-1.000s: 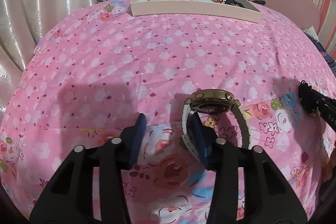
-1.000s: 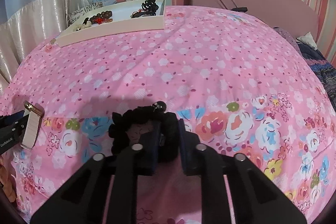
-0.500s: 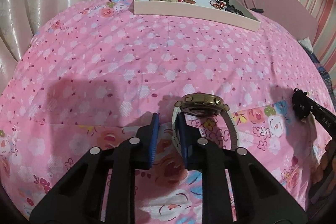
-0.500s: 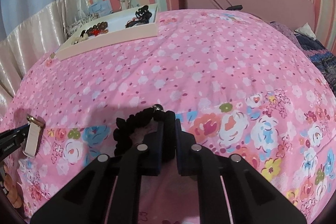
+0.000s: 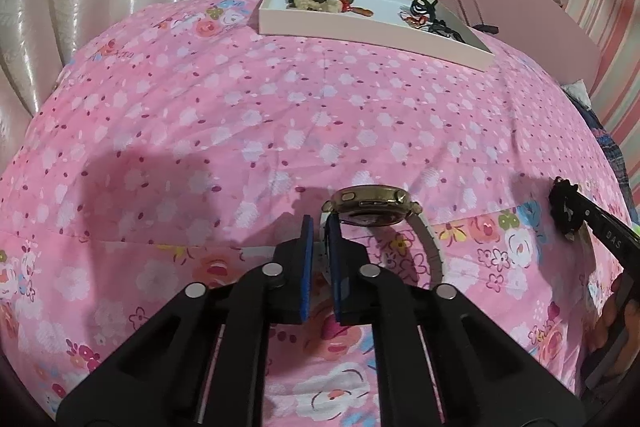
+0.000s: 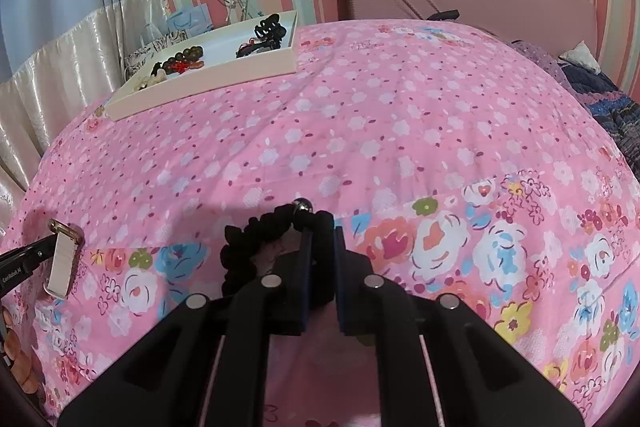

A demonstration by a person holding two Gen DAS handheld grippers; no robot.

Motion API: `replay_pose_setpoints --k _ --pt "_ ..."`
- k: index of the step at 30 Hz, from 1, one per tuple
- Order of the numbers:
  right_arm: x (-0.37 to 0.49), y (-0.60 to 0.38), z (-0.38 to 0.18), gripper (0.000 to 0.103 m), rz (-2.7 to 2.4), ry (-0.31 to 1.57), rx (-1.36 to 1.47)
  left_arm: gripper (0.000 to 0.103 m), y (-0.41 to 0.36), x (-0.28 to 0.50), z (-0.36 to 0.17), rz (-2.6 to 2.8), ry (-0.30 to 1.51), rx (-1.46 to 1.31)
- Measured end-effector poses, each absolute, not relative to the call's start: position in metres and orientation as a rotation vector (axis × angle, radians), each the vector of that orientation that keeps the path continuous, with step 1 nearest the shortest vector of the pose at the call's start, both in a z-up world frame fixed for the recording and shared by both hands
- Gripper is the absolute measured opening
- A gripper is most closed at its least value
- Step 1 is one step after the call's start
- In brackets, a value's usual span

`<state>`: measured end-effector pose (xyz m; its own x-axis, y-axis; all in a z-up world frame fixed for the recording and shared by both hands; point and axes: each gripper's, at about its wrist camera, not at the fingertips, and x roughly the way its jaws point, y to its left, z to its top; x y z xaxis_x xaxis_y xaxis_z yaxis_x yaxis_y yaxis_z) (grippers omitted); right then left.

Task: Organize jewelry
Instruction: 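Grasp the white-strap gold watch with the left gripper while the right grasps the black scrunchie, then carry the watch and black scrunchie into the white tray and open both grippers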

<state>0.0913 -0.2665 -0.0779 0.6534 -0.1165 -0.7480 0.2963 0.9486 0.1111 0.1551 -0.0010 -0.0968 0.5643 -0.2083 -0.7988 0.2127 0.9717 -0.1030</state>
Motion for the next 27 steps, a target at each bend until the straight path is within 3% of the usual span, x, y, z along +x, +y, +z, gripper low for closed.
replay_pose_setpoints --k 27 --pt "0.113 -0.278 -0.055 0.010 -0.202 0.838 0.272 0.000 -0.011 0.159 -0.067 -0.318 0.894 0.024"
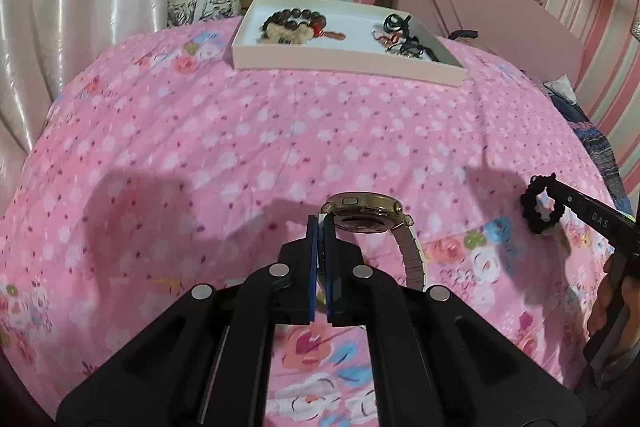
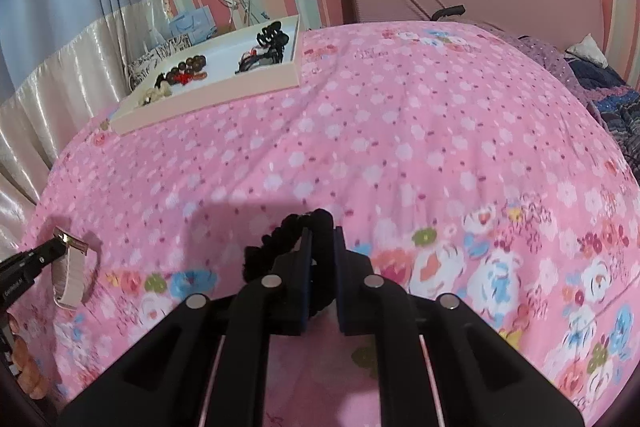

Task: Organize jewelry
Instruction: 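Carry the watch and black scrunchie into the white tray and open both grippers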

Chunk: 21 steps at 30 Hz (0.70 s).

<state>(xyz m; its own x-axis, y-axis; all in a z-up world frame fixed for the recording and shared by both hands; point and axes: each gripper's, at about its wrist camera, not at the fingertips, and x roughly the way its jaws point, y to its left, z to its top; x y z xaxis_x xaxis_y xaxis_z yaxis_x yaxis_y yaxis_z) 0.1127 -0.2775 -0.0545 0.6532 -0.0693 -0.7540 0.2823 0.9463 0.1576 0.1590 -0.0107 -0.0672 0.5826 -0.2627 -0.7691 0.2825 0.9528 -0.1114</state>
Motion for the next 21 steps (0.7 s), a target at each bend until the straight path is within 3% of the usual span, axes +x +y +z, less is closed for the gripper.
replay_pose_setpoints --k 9,21 --pt "0.163 -0.273 -0.008 0.009 -0.161 0.779 0.233 0.000 -0.016 0.200 -0.025 -0.344 0.852 0.040" --pt "0.287 -0.261 0.044 0.009 -0.089 0.658 0.263 0.000 -0.036 0.318 0.025 -0.366 0.781 -0.015"
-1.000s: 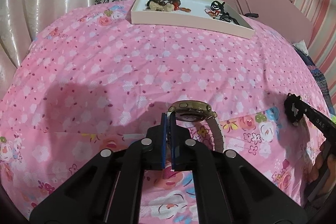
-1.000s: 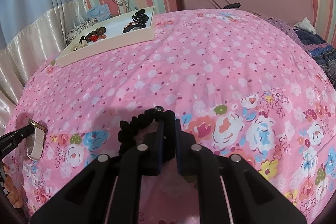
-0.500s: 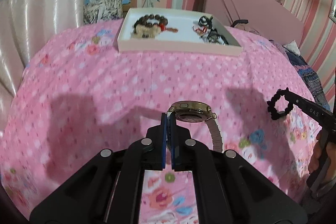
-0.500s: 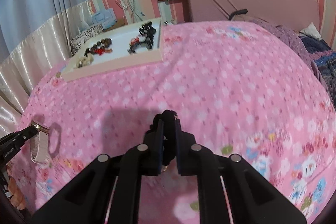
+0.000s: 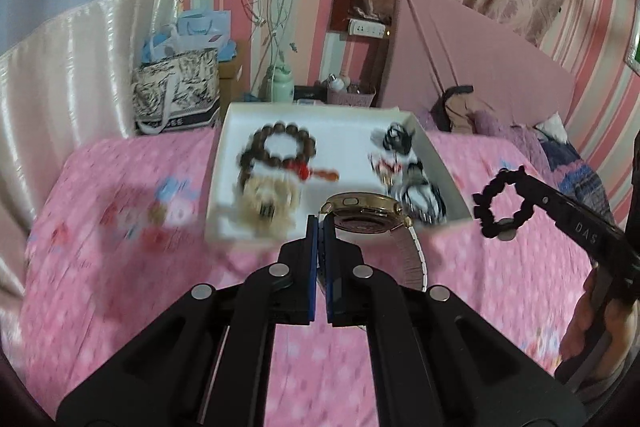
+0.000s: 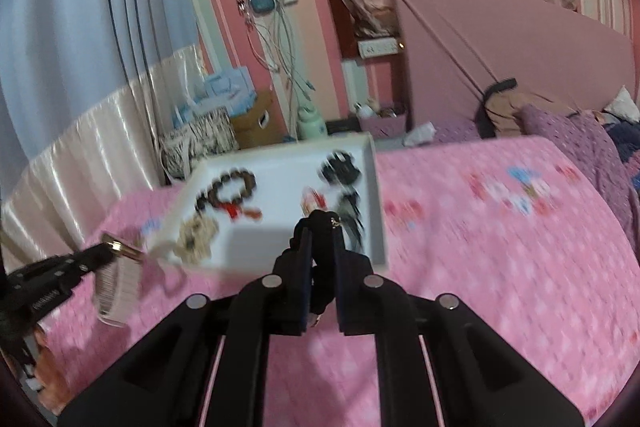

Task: Organize jewelry
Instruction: 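Carry the watch and black scrunchie into the white tray and open both grippers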

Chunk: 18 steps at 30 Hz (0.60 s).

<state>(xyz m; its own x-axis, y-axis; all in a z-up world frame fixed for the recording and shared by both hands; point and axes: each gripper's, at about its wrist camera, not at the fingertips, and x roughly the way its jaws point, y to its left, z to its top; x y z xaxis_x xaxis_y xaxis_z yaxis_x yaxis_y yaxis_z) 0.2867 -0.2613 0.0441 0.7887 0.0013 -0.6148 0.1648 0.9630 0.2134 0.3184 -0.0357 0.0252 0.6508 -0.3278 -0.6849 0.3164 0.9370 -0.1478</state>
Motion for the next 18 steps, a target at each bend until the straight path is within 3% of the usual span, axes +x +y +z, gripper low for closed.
replay_pose_setpoints --k 8,18 --pt "0.358 -0.253 0.018 0.009 -0.056 0.693 0.301 0.000 -0.057 0.395 -0.001 -0.367 0.821 -0.046" --pt "0.390 -0.243 -0.037 0.009 -0.030 0.805 0.280 0.001 -0.072 0.431 -0.061 -0.322 0.919 0.032"
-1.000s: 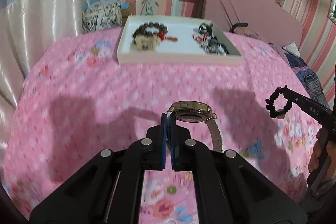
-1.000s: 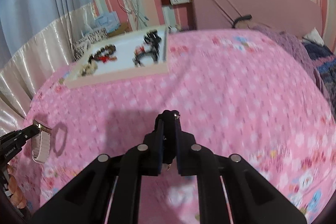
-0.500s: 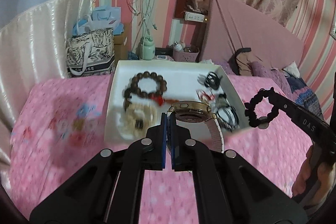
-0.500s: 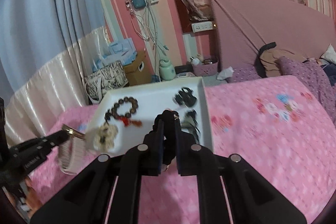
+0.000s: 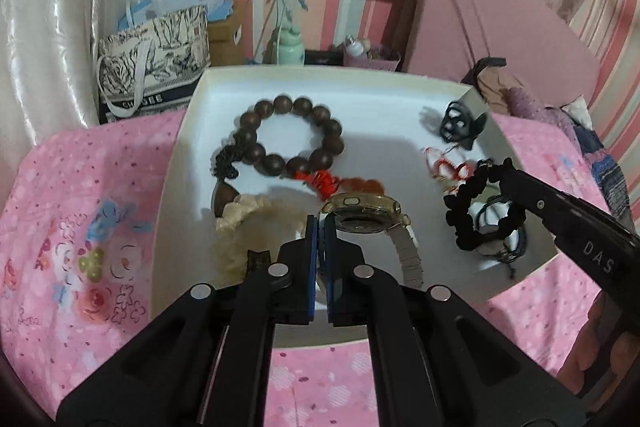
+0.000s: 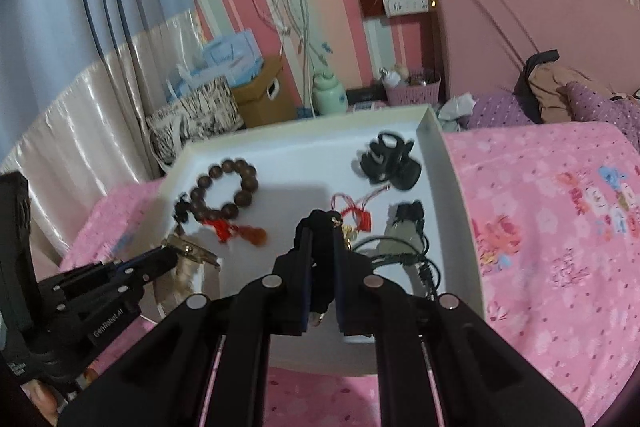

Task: Organize jewelry
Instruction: 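Carry the watch and black scrunchie into the white tray and open both grippers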

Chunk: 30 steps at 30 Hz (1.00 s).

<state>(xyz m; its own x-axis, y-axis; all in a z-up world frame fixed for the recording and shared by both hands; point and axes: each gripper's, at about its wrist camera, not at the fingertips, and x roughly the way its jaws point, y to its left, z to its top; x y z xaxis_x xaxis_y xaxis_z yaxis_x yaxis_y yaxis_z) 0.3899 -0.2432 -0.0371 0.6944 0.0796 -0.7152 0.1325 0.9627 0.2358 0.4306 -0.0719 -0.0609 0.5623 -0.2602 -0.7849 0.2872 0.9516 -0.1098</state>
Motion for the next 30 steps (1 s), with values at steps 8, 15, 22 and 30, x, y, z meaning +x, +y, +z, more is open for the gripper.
replay_pose_setpoints --k 8,15,22,30 --pt "0.399 -0.237 -0.059 0.009 -0.042 0.874 0.236 0.002 -0.073 0.442 -0.075 -0.283 0.919 0.057" --pt "0.402 -0.235 -0.071 0.009 -0.052 0.920 0.212 0.001 -0.071 0.444 -0.078 -0.272 0.917 0.067" --pt "0.404 -0.232 -0.075 0.010 -0.051 0.938 0.184 0.002 -0.066 0.448 -0.083 -0.271 0.943 0.056" --pt "0.401 -0.231 -0.064 0.041 -0.041 0.922 0.172 0.011 -0.067 0.443 -0.076 -0.287 0.943 0.047"
